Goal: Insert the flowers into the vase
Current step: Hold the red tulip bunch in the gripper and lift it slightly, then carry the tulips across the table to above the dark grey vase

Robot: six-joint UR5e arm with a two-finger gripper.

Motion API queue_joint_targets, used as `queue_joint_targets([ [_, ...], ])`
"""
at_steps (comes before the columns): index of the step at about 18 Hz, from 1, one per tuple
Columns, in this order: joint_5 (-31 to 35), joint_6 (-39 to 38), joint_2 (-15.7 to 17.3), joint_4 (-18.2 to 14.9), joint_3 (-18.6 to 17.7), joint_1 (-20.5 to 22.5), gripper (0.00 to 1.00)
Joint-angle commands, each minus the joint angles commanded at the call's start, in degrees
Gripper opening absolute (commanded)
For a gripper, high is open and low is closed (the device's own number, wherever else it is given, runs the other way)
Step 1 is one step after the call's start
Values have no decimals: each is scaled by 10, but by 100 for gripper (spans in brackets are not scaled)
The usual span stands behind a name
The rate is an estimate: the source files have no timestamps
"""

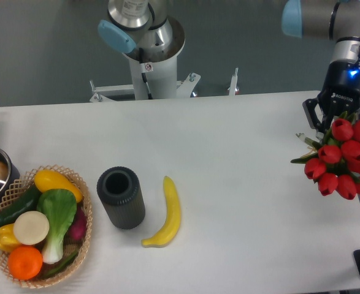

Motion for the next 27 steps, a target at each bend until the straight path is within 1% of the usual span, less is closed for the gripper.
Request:
queue_joint_targets([
  [4,0,2,-12,1,2,-19,16],
  [6,1,3,-17,1,6,-38,16],
  [10,-2,3,-16,1,4,-65,16],
  [13,-34,3,-15,2,-1,-87,16],
  [15,-47,25,-11,2,-9,-99,16],
  [18,-114,46,-6,2,-30,-119,16],
  [20,-133,49,3,2,-35,-134,16],
  [23,-147,49,4,2,-36,-169,16],
  [27,-204,49,17,1,-39,-195,16],
])
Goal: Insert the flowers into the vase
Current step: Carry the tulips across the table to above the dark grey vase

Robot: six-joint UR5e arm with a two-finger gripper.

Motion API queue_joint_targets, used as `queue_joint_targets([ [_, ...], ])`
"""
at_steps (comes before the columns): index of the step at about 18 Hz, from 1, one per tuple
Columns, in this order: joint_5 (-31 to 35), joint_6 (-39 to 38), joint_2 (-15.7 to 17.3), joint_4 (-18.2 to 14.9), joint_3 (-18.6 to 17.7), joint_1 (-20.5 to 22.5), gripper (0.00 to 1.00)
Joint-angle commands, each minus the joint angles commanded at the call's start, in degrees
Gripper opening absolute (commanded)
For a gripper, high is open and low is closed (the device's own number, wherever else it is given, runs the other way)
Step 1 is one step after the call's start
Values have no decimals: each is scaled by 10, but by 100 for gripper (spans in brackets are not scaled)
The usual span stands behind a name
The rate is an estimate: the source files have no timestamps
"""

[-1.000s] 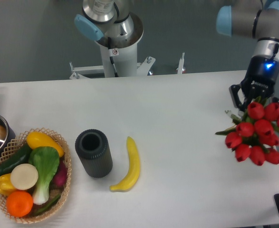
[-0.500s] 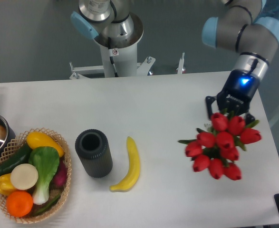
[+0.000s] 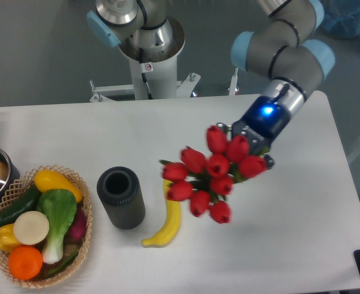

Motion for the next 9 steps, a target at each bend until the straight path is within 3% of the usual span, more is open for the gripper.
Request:
queue_joint_targets([
  [4,-43,0,2,0,2,-30,16],
  [9,-48,0,5,0,-3,-81,16],
])
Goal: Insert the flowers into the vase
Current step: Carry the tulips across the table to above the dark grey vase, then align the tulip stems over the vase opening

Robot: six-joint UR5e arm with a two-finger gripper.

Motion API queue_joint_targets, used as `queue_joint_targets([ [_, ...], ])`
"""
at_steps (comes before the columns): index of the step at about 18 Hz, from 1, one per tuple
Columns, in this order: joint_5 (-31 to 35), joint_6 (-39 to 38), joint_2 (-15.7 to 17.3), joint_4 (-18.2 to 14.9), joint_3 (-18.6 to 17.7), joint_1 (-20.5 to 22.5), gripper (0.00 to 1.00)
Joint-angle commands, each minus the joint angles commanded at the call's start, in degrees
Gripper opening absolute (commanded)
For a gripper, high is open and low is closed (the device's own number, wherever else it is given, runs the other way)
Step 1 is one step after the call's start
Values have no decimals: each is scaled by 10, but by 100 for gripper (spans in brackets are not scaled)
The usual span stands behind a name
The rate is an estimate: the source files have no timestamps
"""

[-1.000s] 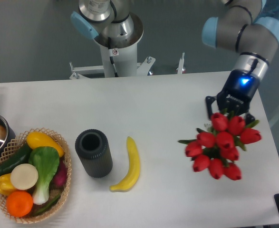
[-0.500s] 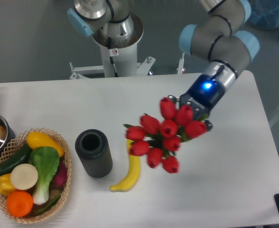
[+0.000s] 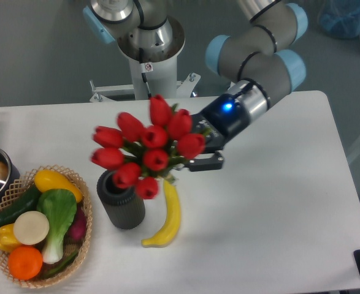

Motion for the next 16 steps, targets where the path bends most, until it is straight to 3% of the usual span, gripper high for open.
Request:
queue_joint_targets([
  [6,0,1,2,0,-18,-38,16],
  [16,-20,3,9,1,-55,-37,16],
])
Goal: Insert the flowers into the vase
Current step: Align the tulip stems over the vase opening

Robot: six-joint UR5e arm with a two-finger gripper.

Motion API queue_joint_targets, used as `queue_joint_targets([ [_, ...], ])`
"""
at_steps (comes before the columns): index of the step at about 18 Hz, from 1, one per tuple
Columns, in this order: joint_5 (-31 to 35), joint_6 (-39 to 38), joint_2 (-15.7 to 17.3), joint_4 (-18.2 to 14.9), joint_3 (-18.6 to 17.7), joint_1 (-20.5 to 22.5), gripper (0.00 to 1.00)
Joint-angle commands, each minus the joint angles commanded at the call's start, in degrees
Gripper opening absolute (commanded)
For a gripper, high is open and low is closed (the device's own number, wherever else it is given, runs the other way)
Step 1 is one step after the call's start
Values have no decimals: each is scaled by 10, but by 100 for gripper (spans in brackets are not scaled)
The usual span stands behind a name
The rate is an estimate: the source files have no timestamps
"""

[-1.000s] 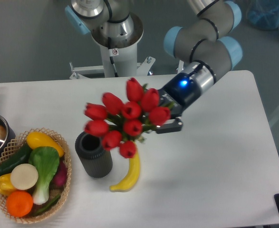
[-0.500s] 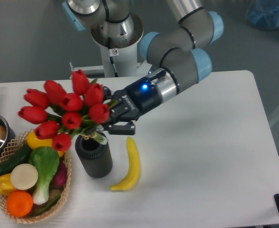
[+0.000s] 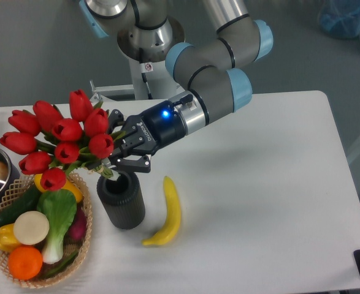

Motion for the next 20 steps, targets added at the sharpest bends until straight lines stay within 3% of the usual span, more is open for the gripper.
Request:
queue_joint_targets([
  [8,-6,52,-5,-1,-29,0,16],
  [20,-18,113,-33,-1,-37,0,17],
])
